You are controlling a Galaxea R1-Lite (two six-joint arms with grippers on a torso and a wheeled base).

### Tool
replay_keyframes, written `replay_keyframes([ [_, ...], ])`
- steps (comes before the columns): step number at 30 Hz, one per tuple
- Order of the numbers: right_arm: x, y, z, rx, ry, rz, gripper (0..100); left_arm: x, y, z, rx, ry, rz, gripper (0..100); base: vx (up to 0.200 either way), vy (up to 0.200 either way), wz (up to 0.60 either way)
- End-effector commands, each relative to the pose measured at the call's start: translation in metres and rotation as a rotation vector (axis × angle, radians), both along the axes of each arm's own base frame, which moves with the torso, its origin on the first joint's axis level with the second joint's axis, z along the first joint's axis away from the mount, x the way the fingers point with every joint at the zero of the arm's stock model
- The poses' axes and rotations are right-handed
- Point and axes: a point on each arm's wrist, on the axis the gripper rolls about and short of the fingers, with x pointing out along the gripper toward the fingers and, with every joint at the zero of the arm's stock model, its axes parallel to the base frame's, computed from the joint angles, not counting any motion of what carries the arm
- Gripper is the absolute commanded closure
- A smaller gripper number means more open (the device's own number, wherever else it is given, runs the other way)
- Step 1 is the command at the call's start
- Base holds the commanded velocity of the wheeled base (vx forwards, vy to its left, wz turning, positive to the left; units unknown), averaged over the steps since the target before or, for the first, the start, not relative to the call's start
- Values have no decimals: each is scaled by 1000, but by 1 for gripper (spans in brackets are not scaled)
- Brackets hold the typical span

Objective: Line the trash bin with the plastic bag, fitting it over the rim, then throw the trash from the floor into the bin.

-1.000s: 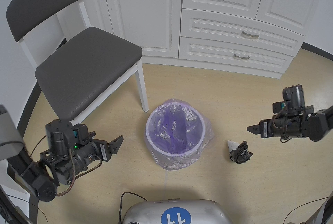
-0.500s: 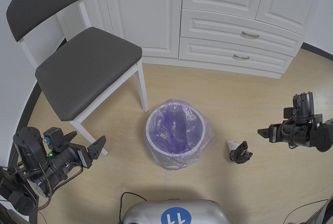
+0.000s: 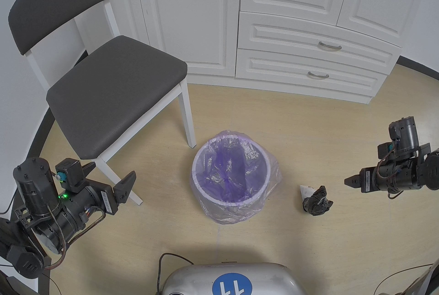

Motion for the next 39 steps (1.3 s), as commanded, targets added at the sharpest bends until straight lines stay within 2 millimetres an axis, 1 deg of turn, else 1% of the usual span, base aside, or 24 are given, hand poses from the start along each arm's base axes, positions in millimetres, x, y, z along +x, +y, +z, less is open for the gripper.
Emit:
replay_keyframes([
  [1, 26, 4, 12, 85, 84, -49, 0, 6, -2, 19, -4, -7, -1, 0, 0, 0, 0],
  [2, 30, 4, 13, 95, 102, -62, 0, 5, -2, 20, -2, -1, -1, 0, 0, 0, 0],
  [4, 50, 7, 9, 121, 173, -113, 0, 1, -1, 26, 2, 7, -2, 0, 0, 0, 0],
  [5, 55, 7, 6, 122, 187, -120, 0, 1, 0, 28, 2, 7, -2, 0, 0, 0, 0],
  [6, 55, 7, 6, 122, 187, -120, 0, 1, 0, 28, 2, 7, -2, 0, 0, 0, 0],
  [7, 74, 8, -5, 122, 213, -136, 0, -2, 1, 32, 2, 9, -2, 0, 0, 0, 0],
  [8, 83, 7, -14, 117, 232, -141, 0, -3, 2, 34, 1, 8, -2, 0, 0, 0, 0],
  [10, 84, 7, -16, 116, 236, -143, 0, -3, 2, 34, 2, 9, -2, 0, 0, 0, 0],
  [11, 98, 8, -33, 104, 272, -146, 0, -5, 3, 35, 2, 10, 0, 0, 0, 0, 0],
  [12, 106, 7, -45, 100, 297, -152, 0, -5, 3, 35, 5, 17, -2, 0, 0, 0, 0],
  [15, 121, 6, -71, 89, 348, -172, 0, -4, 2, 33, 9, 29, -8, 0, 0, 0, 0],
  [16, 124, 5, -80, 85, 367, -177, 0, -3, 2, 32, 10, 32, -8, 0, 0, 0, 0],
  [17, 125, 6, -80, 85, 369, -177, 0, -3, 2, 32, 10, 32, -8, 0, 0, 0, 0],
  [18, 130, 5, -94, 77, 393, -184, 0, -3, 1, 30, 14, 40, -11, 0, 0, 0, 0],
  [23, 142, 1, -118, 92, 390, -195, 0, -1, 0, 26, 21, 56, -14, 0, 0, 0, 0],
  [24, 148, 0, -134, 93, 379, -198, 0, -1, -1, 26, 21, 59, -15, 0, 0, 0, 0],
  [25, 152, 0, -144, 95, 370, -199, 0, -1, -1, 26, 20, 58, -15, 0, 0, 0, 0],
  [26, 153, 0, -148, 93, 366, -202, 0, -1, -1, 26, 20, 58, -15, 0, 0, 0, 0],
  [27, 156, -1, -166, 90, 353, -209, 0, -1, -1, 27, 19, 55, -15, 0, 0, 0, 0],
  [28, 156, -1, -168, 90, 351, -209, 0, -1, -1, 27, 19, 55, -15, 0, 0, 0, 0],
  [29, 161, -2, -181, 96, 327, -210, 0, -1, -1, 27, 18, 53, -15, 0, 0, 0, 0],
  [31, 164, -2, -190, 101, 303, -209, 0, -1, -1, 28, 16, 49, -15, 0, 0, 0, 0],
  [33, 167, -2, -194, 105, 283, -208, 0, -1, 0, 29, 14, 45, -11, 0, 0, 0, 0],
  [39, 177, -5, -196, 129, 263, -244, 0, 0, 1, 29, 12, 41, -8, 0, 0, 0, 0],
])
